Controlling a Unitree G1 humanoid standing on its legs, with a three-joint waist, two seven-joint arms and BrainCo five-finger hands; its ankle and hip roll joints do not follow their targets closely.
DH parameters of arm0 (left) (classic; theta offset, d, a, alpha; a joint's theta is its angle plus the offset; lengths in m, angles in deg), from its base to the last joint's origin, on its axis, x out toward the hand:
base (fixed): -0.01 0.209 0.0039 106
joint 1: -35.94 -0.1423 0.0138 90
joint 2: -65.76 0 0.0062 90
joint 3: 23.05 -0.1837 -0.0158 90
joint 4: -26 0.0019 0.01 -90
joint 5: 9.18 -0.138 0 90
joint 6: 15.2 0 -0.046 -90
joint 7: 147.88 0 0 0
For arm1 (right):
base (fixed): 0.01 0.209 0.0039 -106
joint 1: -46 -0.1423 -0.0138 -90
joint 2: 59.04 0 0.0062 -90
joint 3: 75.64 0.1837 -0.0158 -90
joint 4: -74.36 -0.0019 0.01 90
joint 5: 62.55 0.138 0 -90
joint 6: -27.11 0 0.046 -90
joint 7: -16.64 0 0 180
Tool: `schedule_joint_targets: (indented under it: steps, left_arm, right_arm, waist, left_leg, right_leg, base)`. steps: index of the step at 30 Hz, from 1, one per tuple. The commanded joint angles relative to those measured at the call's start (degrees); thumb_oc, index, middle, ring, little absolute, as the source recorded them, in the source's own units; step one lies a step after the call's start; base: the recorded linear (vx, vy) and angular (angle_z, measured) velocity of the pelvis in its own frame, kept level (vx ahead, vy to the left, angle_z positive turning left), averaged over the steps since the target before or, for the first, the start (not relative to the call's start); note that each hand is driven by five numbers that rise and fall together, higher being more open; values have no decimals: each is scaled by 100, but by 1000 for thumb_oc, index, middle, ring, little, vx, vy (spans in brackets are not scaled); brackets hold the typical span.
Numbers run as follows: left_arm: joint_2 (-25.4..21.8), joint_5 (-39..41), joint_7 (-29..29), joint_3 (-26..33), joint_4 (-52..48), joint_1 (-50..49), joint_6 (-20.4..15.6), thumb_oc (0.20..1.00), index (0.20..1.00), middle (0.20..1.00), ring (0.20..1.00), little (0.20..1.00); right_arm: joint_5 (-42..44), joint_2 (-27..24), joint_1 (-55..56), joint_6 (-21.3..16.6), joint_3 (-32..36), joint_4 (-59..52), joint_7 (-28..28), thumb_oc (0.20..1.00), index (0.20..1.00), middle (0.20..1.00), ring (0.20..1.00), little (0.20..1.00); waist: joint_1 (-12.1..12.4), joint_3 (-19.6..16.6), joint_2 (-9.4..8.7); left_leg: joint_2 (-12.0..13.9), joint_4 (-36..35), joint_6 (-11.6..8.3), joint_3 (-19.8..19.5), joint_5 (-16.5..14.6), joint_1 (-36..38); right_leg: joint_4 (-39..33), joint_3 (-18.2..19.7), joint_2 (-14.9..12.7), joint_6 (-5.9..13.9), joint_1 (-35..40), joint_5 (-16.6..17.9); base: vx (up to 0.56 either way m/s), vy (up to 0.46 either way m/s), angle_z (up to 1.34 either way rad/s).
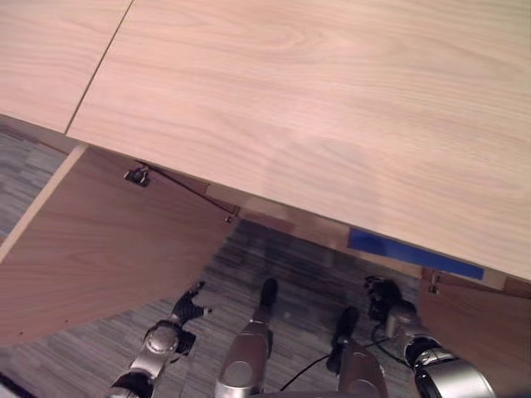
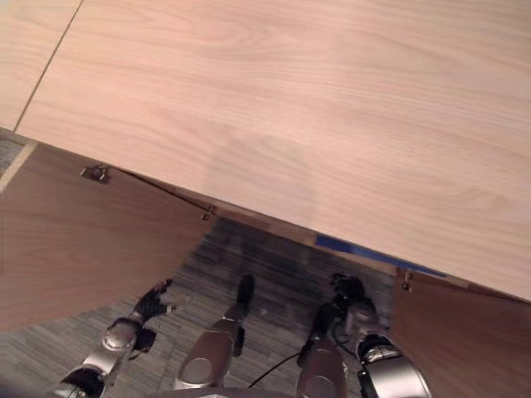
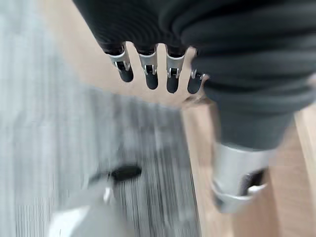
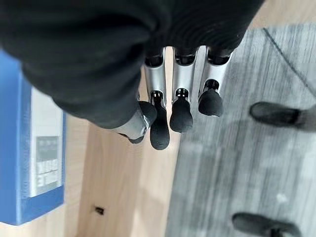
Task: Put the empty folder in the office cabinet
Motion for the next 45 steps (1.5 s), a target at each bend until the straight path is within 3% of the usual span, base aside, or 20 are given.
schedule_joint_targets:
  steps: [1,6,11,19,26,33,35,41,43,45]
  left_arm:
    - [-125,306,-89,-132,-203,-159,-87,1000,1000,1000,1000,1000]
    - [-452,564,-353,-256,-1089,-397,-45,1000,1000,1000,1000,1000]
    - [-570,662,-458,-315,-1253,-383,-41,1000,1000,1000,1000,1000]
    - [-842,750,-642,-555,-1375,-345,-22,1000,1000,1000,1000,1000]
    - [-1024,784,-757,-674,-1405,-377,5,1000,1000,1000,1000,1000]
    - [-925,763,-740,-649,-1229,-334,34,1000,1000,1000,1000,1000]
    - [-828,714,-701,-608,-1106,-318,38,1000,1000,1000,1000,1000]
    - [-524,581,-492,-204,-804,-382,-6,1000,1000,1000,1000,1000]
    - [-276,469,-352,209,-611,-554,-21,1000,1000,1000,1000,1000]
    - [-142,314,-286,378,-403,-622,-55,1000,1000,1000,1000,1000]
  right_arm:
    - [270,7,78,-24,65,56,15,200,200,200,200,200]
    - [538,-217,-210,17,343,256,99,200,200,200,200,200]
    - [607,-358,-418,26,401,267,137,200,200,200,200,200]
    - [898,-999,-1395,-1,446,241,226,200,200,200,200,200]
    - [1164,-1526,-2100,-102,354,202,231,200,200,200,200,200]
    - [1117,-1469,-1978,-87,335,211,204,200,200,200,200,200]
    - [1095,-1237,-1717,-99,318,130,170,200,200,200,200,200]
    - [1054,-403,-543,-404,163,-1451,42,200,200,200,200,200]
    - [725,-199,692,-700,133,-3419,-58,200,200,200,200,200]
    - [439,-258,1351,-794,173,-4326,-165,200,200,200,200,200]
  waist:
    - [243,-10,13]
    - [387,35,140]
    - [451,60,203]
    - [643,-21,292]
    - [708,-82,234]
    - [693,-121,131]
    - [649,-139,73]
    - [416,-124,-77]
    - [196,-131,-187]
    - [67,-182,-256]
  left_leg:
    - [68,272,-110,-333,-558,-49]
    - [24,361,-102,-420,-569,-169]
    - [-3,414,-101,-445,-573,-242]
    - [-73,508,-89,-467,-598,-345]
    - [-93,535,-98,-506,-613,-344]
    - [-94,590,-88,-508,-650,-346]
    - [-77,562,-90,-493,-641,-319]
    - [-15,402,-102,-466,-578,-215]
    - [47,247,-115,-437,-544,-100]
    - [75,151,-133,-448,-517,-35]
  right_leg:
    - [1028,278,-397,260,-458,-329]
    - [1117,233,-424,266,-523,-376]
    - [1157,227,-445,269,-573,-394]
    - [1223,238,-496,276,-646,-411]
    - [1192,235,-508,302,-579,-388]
    - [1139,238,-479,294,-517,-380]
    - [1089,239,-458,292,-482,-358]
    - [991,279,-395,279,-429,-314]
    - [932,289,-367,284,-402,-284]
    - [865,257,-361,287,-357,-265]
  base:
    - [-10,-2,6]
    - [-14,-12,8]
    - [-13,-4,6]
    - [-2,0,1]
    - [0,2,4]
    - [0,1,1]
    - [0,0,0]
    - [2,1,-1]
    - [28,6,-4]
    - [35,-3,-2]
